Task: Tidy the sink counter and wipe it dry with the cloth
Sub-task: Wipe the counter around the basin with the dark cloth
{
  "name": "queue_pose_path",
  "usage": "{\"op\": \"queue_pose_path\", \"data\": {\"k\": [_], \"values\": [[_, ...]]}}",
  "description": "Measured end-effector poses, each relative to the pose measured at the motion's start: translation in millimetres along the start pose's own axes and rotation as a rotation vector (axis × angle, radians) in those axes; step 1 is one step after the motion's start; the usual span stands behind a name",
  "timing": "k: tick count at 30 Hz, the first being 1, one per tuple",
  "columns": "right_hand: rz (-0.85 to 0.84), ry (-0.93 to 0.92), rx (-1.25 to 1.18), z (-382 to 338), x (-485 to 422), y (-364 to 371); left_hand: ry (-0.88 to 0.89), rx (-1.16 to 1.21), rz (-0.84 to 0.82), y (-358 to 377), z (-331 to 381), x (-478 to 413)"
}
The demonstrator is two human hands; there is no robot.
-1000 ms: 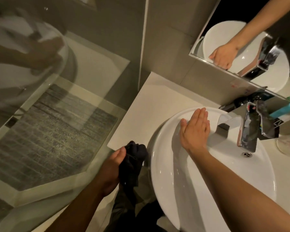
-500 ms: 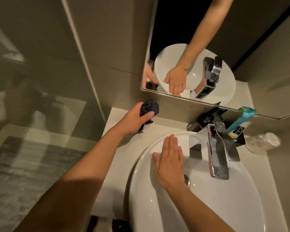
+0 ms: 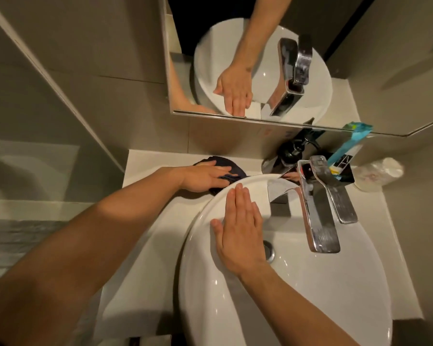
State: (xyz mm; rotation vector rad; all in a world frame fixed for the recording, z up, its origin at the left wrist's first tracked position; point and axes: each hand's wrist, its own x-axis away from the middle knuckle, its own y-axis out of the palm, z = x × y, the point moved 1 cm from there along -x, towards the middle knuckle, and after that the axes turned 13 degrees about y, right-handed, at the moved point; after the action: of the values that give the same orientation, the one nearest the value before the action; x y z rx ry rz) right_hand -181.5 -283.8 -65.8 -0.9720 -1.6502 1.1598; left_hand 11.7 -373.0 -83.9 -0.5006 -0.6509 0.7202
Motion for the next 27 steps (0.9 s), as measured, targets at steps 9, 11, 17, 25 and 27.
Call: {"op": "queue_pose_path", "data": {"k": [9,11,17,25,27], "values": [[0.08,0.0,0.0,-0.9,0.9,4.3,-0.171,0.274,0.184,36.8,0.5,58.7],[0.104,0.001,0.004,-0.9,1.4,5.2,-0.176,0.342,0.244,50.2,1.1,72.9],[0.1,-0.01,0.043,2.4,-1.6,8.9,-0.224,0.468,0.405,96.4,14.1,124.2],[0.106,-0.035,0.038,4.9,0.3,8.9,-0.317,0.638,0.629,160.9,59.2,170.3],[0.117,-0.046,0.037,6.2,1.2,8.8,-0.339,0.703,0.689,180.1,72.1,180.3]]}}
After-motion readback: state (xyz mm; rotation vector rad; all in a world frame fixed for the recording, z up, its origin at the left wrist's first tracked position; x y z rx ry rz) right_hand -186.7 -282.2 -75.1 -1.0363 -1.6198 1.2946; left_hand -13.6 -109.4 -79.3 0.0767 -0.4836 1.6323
